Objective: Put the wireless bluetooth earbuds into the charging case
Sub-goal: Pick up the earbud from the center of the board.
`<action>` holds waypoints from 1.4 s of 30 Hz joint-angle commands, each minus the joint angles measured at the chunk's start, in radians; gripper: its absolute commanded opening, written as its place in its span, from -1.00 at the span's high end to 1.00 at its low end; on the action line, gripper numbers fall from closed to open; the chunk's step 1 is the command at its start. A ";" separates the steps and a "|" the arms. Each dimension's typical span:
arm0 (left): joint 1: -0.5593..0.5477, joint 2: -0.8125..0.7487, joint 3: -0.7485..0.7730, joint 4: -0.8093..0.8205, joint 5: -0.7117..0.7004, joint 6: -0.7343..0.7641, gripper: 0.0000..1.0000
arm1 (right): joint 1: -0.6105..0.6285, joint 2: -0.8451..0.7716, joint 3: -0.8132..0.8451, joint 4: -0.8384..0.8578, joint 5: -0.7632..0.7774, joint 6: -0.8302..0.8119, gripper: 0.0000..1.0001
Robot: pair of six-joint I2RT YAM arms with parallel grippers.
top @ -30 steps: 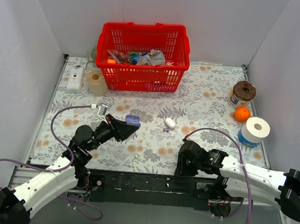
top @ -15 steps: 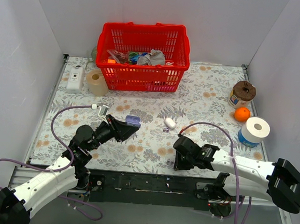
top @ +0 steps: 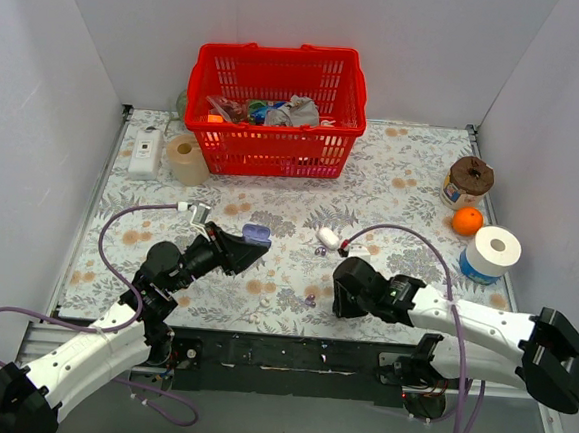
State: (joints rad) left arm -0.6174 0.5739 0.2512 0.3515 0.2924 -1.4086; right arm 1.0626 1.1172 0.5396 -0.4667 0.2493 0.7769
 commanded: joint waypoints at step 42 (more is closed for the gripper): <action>-0.004 -0.072 0.019 -0.117 -0.044 0.059 1.00 | 0.046 0.352 0.211 0.195 -0.070 -0.327 0.11</action>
State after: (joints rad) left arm -0.6174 0.5022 0.2516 0.2359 0.2577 -1.3659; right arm 1.1019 1.4681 0.7620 -0.2821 0.1619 0.4343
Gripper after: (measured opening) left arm 0.323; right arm 0.455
